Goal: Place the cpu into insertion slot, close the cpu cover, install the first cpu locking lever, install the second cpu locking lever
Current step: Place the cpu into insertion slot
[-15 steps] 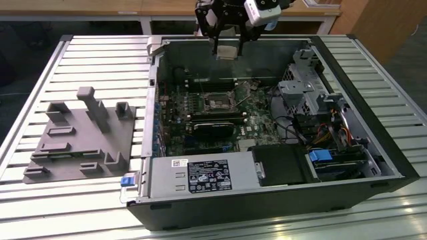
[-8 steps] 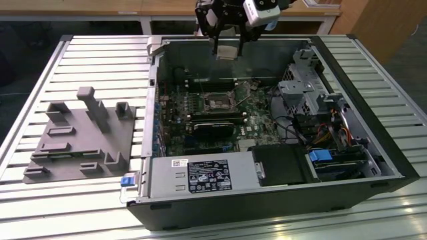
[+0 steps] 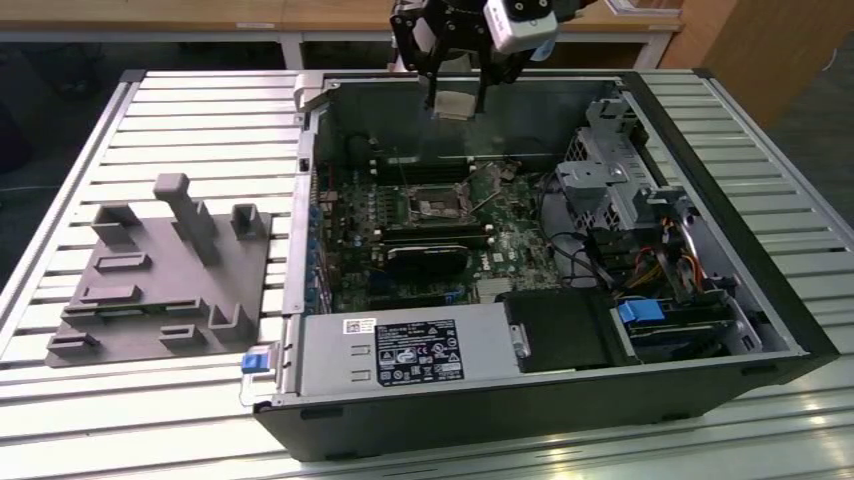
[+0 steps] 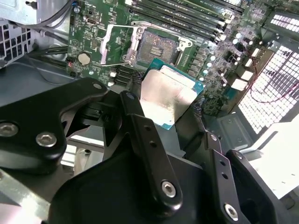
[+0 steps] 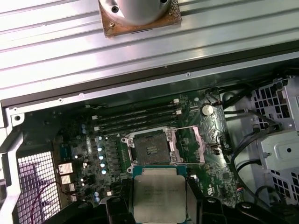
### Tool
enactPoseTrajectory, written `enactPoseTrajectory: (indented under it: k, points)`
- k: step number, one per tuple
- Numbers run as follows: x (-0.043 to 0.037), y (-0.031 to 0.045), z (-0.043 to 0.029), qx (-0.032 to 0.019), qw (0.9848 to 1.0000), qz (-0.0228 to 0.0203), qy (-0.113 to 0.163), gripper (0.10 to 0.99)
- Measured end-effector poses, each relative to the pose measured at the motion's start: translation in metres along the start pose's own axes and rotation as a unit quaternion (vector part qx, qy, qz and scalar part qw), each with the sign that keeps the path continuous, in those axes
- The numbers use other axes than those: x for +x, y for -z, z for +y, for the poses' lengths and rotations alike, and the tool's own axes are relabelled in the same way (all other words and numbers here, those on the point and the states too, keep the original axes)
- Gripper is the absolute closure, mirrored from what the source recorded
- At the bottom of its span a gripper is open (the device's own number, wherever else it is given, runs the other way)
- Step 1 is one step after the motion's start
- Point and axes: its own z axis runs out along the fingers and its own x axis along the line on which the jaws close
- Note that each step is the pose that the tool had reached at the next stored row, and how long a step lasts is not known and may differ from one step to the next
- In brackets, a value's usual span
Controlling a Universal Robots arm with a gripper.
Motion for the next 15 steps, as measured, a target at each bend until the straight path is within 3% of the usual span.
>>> enactPoseTrajectory:
  k: [15]
  points:
    - [0.0,-0.0007,-0.0001,-0.0007,0.9993,-0.0032,-0.036,0.549]
